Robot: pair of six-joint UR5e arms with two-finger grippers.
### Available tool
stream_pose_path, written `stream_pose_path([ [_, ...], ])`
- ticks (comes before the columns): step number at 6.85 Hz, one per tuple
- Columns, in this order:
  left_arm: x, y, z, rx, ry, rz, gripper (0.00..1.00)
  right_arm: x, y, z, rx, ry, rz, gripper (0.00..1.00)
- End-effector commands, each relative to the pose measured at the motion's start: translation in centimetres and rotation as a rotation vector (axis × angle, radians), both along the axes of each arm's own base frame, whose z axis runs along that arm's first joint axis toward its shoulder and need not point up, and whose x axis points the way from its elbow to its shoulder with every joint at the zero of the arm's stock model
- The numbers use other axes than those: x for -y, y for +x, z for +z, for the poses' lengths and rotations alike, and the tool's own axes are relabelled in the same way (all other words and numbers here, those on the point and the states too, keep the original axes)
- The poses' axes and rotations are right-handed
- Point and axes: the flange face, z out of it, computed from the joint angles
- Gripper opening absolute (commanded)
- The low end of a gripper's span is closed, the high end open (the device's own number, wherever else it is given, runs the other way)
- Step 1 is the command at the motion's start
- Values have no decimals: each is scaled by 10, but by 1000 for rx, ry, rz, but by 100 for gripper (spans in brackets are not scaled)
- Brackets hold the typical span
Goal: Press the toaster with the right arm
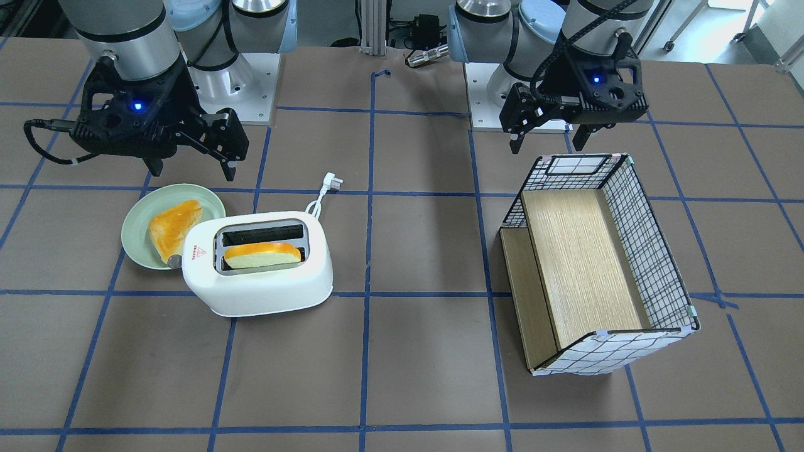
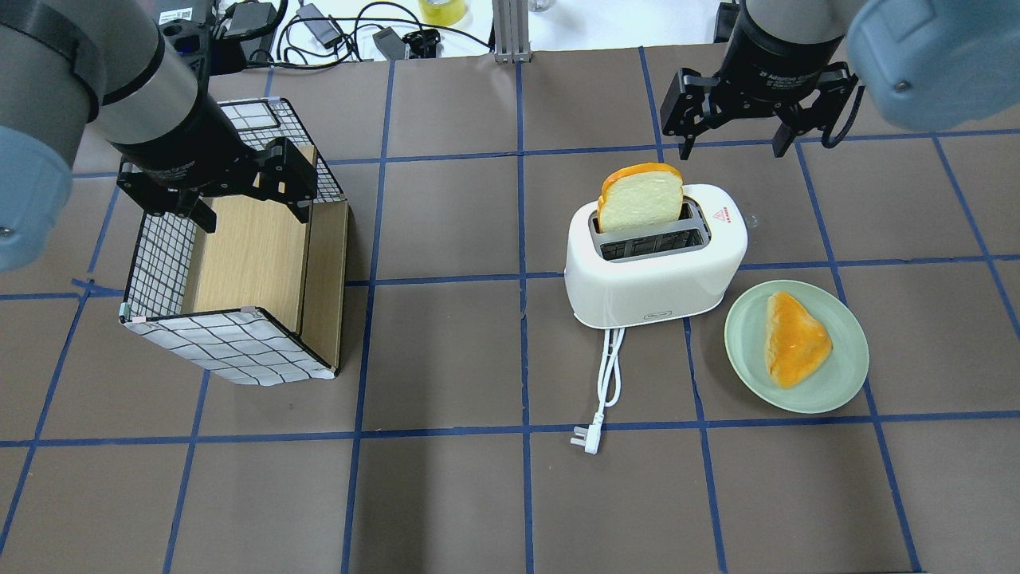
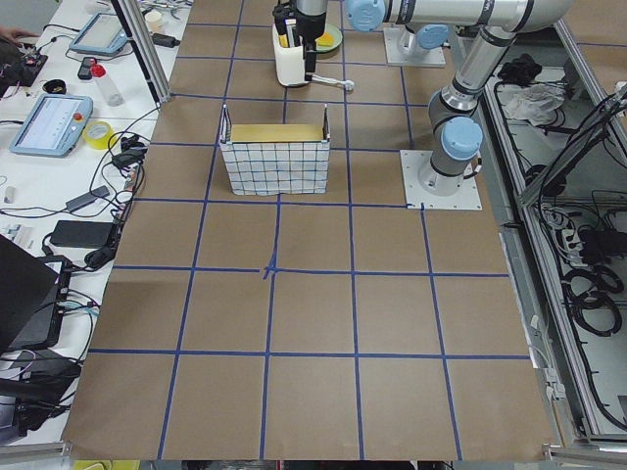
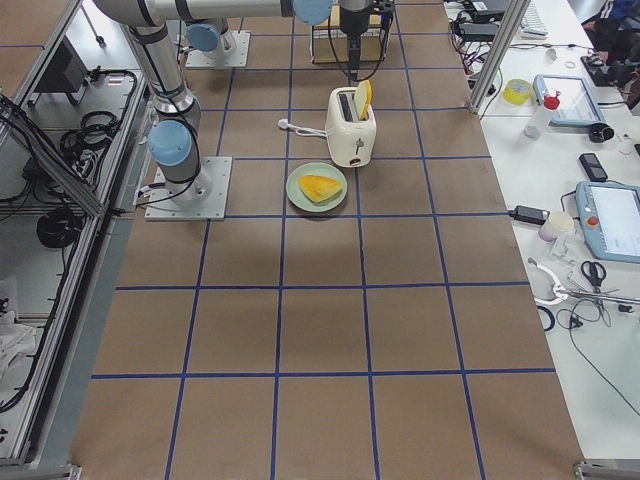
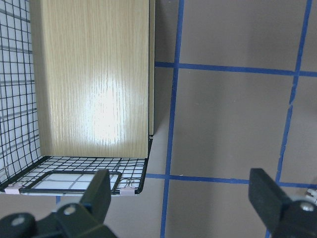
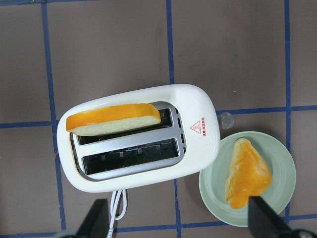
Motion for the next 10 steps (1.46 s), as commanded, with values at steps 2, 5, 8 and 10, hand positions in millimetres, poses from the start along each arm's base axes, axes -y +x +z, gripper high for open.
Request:
stream_pose_path([
  [2, 0, 0, 0, -1, 0, 0, 100, 0, 0, -1, 0, 2, 1, 100],
  [5, 0, 0, 0, 0, 0, 0, 100, 0, 1, 4, 0, -9, 1, 100],
  [8, 0, 0, 0, 0, 0, 0, 100, 0, 0, 3, -7, 3, -1, 100],
  [10, 0, 0, 0, 0, 0, 0, 100, 3, 0, -1, -6, 14, -2, 76],
])
